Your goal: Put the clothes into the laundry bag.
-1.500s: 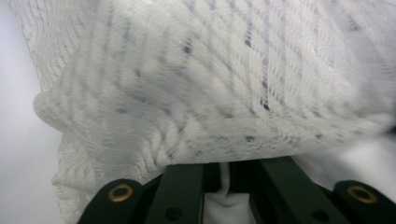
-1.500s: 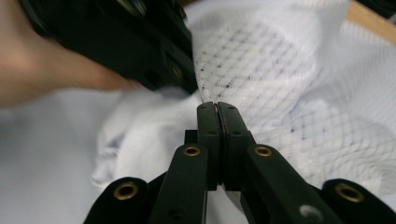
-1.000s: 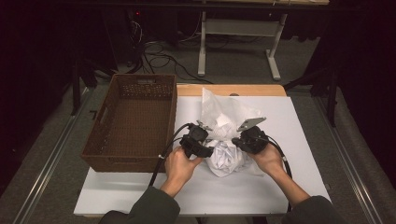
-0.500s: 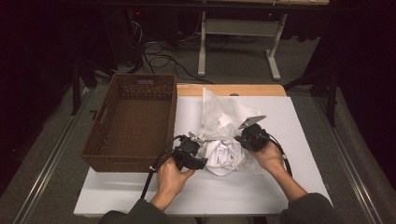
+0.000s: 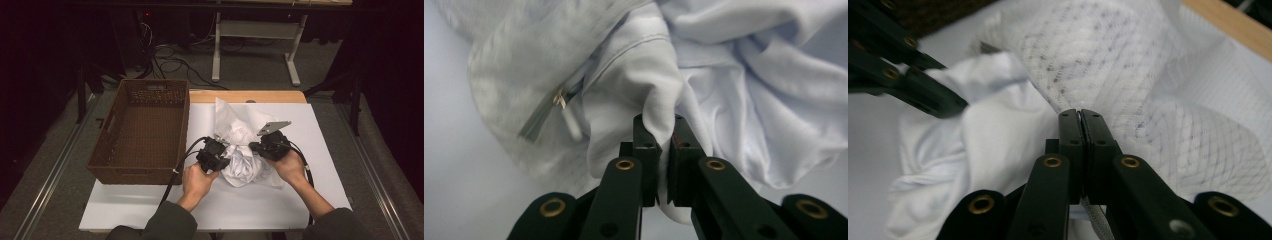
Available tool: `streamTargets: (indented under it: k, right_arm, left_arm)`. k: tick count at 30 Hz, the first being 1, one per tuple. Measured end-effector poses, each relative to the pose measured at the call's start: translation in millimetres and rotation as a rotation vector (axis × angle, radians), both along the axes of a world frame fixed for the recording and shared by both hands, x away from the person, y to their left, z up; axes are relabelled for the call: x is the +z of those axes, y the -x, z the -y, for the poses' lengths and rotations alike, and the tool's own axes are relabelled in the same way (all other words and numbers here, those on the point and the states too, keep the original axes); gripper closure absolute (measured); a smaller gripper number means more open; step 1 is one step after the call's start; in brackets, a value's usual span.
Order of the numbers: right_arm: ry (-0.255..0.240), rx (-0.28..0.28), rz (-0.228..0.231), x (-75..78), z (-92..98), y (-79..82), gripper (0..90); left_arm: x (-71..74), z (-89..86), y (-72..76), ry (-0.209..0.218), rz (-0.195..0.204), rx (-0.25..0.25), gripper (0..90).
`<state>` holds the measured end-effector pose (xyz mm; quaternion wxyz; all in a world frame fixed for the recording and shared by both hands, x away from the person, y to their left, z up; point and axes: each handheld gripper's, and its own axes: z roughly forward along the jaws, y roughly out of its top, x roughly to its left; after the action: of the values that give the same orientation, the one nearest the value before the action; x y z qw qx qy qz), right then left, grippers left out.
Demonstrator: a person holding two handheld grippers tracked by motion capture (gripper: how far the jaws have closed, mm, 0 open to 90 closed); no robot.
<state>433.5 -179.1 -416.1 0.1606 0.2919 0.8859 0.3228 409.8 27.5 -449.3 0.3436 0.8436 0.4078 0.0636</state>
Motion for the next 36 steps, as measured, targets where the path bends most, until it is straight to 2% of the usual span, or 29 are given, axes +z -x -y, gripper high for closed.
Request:
streamTargets:
  k: [3,5,8,9,13,16,18,20,24,26,30,32,36]
  right_arm:
    - [-0.026,0.026,0.025,12.2,-3.9,6.9,89.8]
    - [-0.025,0.047,0.037,18.2,-7.0,11.4,89.9]
    - [-0.019,0.057,0.037,20.0,-9.2,15.7,89.9]
    - [-0.012,0.061,0.035,18.0,-9.0,15.3,89.9]
    - [0.020,0.053,-0.019,4.5,-7.1,10.1,89.9]
    - [0.065,0.038,-0.033,-10.0,-8.6,3.7,89.8]
    - [0.091,0.022,-0.045,-18.1,-9.1,-0.7,89.7]
    - [0.104,0.009,-0.046,-21.5,-9.0,-2.3,89.5]
    - [0.104,0.001,-0.037,-21.7,-4.2,-3.3,89.0]
    - [0.098,-0.001,-0.035,-21.9,-2.3,-3.8,88.9]
    - [0.103,-0.003,-0.038,-21.8,-1.9,-3.6,88.6]
    - [0.105,-0.001,-0.030,-22.2,-2.5,-3.3,88.6]
    - [0.102,-0.003,-0.033,-22.2,-2.5,-3.7,88.6]
  left_arm:
    - [9.6,8.8,-4.2,0.011,0.021,-0.011,85.6]
    - [13.5,14.9,-9.0,0.016,0.026,-0.016,85.7]
    - [10.9,22.6,-18.8,0.032,0.024,0.000,85.8]
    - [6.3,25.5,-23.7,0.021,0.029,0.018,85.8]
    - [-9.9,26.9,-40.2,0.013,-0.015,0.062,85.5]
    - [-13.3,26.5,-44.8,0.003,-0.021,0.075,85.1]
    - [-12.6,26.1,-43.6,-0.006,-0.015,0.071,83.0]
    - [-9.8,24.2,-40.7,-0.027,-0.009,0.070,75.6]
    - [1.3,12.2,-29.4,-0.049,0.010,0.076,59.3]
    - [6.6,4.7,-21.5,-0.046,0.012,0.076,55.2]
    - [13.3,-8.5,-5.8,-0.066,0.005,0.060,52.8]
    - [14.3,-14.2,-0.8,-0.091,-0.001,0.060,52.1]
    - [8.0,-22.3,3.5,-0.116,-0.023,0.068,53.2]
